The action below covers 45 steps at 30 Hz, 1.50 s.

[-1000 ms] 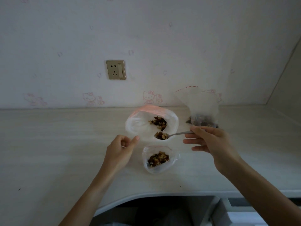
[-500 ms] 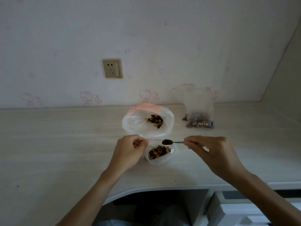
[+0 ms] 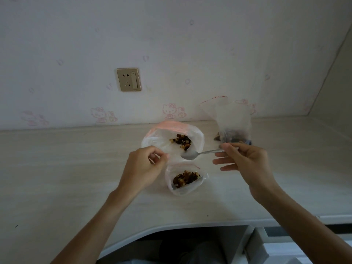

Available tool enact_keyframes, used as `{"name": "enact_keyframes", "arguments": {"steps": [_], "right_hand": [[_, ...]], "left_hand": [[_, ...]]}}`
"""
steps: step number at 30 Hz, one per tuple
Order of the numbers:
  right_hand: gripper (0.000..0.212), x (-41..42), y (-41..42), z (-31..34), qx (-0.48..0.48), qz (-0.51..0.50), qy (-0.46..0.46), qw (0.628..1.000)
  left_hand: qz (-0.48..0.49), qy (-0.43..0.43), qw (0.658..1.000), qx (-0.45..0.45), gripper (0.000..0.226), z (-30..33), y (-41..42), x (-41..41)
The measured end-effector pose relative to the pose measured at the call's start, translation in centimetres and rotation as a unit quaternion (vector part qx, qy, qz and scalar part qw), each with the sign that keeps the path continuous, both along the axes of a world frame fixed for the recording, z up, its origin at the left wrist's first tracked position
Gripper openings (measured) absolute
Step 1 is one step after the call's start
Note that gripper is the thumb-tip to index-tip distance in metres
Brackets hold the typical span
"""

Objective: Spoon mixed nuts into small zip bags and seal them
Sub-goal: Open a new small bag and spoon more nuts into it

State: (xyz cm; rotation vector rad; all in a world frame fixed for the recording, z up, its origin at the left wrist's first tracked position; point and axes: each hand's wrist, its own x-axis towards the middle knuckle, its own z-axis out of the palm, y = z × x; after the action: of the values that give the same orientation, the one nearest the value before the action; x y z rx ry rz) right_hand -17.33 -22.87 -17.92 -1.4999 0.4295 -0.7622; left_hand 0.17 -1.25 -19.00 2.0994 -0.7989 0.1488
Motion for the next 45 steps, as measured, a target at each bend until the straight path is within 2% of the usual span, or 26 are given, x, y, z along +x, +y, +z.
{"name": "enact_keyframes", "arguments": {"steps": [2, 4, 6, 8, 10, 12, 15, 17, 21, 24, 26, 29, 31, 34, 37, 38, 42, 45], "right_hand": [[0.016, 1.5, -0.3, -0.2, 0.059, -0.012, 0.015, 0.998], [0.017, 3.1, -0.5, -0.5, 0.08, -0.021, 0.027, 0.996], [0.02, 4.6, -0.5, -1.0, 0.084, -0.026, 0.038, 0.995], [0.022, 5.9, -0.4, -1.5, 0.082, -0.032, 0.043, 0.995], [0.023, 7.0, -0.3, -1.9, 0.072, -0.041, 0.044, 0.996], [0.025, 7.9, -0.2, -2.1, 0.072, -0.048, 0.039, 0.995], [0.029, 9.1, -0.2, -2.2, 0.079, -0.051, 0.029, 0.995], [0.031, 9.8, -0.2, -2.1, 0.074, -0.054, 0.024, 0.995], [0.024, 10.7, -0.4, -1.8, 0.059, -0.057, 0.012, 0.997], [0.01, 11.0, -0.9, -1.7, 0.037, -0.035, -0.005, 0.999], [0.006, 11.2, -1.2, -1.8, -0.008, -0.026, -0.01, 1.0], [0.011, 11.6, -1.5, -2.1, -0.115, -0.056, -0.008, 0.992], [0.013, 11.6, -1.3, -2.2, -0.219, -0.088, -0.003, 0.972], [0.022, 11.3, -1.1, -2.5, -0.364, -0.115, -0.018, 0.924], [0.025, 11.1, -1.1, -2.6, -0.423, -0.13, -0.024, 0.897], [0.023, 11.0, -1.2, -2.6, -0.44, -0.135, -0.021, 0.888], [0.014, 10.8, -1.1, -2.6, -0.491, -0.137, 0.01, 0.86], [0.015, 11.0, -1.3, -2.9, -0.49, -0.127, 0.069, 0.86]], "left_hand": [[-0.006, -0.056, 0.998, -0.04, 0.01, 1.3, -0.6, 0.7], [-0.005, -0.154, 0.987, -0.053, 0.019, 2.5, -1.7, 1.6], [0.003, -0.262, 0.965, 0.007, 0.039, 3.6, -3.1, 3.1], [0.002, -0.295, 0.948, 0.116, 0.064, 4.4, -4.6, 4.7], [-0.013, -0.275, 0.938, 0.208, 0.074, 4.8, -6.1, 5.9], [-0.038, -0.253, 0.935, 0.247, 0.063, 4.7, -7.3, 7.0], [-0.043, -0.232, 0.943, 0.234, 0.032, 4.7, -8.2, 7.9], [-0.021, -0.235, 0.946, 0.221, 0.021, 4.8, -8.4, 8.3], [0.015, -0.202, 0.959, 0.199, 0.025, 5.0, -8.5, 8.8], [0.025, -0.107, 0.979, 0.171, 0.028, 4.8, -8.4, 9.1], [0.034, -0.035, 0.985, 0.164, 0.025, 4.9, -8.3, 9.4], [0.042, 0.031, 0.984, 0.167, 0.02, 5.2, -8.3, 9.6], [0.052, 0.042, 0.982, 0.177, 0.015, 5.2, -8.3, 9.7], [0.07, 0.014, 0.975, 0.209, 0.014, 4.5, -8.4, 10.3], [0.076, 0.02, 0.972, 0.22, 0.039, 3.5, -8.4, 10.7], [0.074, 0.033, 0.973, 0.216, 0.041, 3.3, -8.5, 10.8], [0.03, 0.142, 0.972, 0.182, 0.016, 2.4, -8.9, 11.1], [0.014, 0.232, 0.966, 0.113, 0.01, 1.9, -8.8, 10.8]]}}
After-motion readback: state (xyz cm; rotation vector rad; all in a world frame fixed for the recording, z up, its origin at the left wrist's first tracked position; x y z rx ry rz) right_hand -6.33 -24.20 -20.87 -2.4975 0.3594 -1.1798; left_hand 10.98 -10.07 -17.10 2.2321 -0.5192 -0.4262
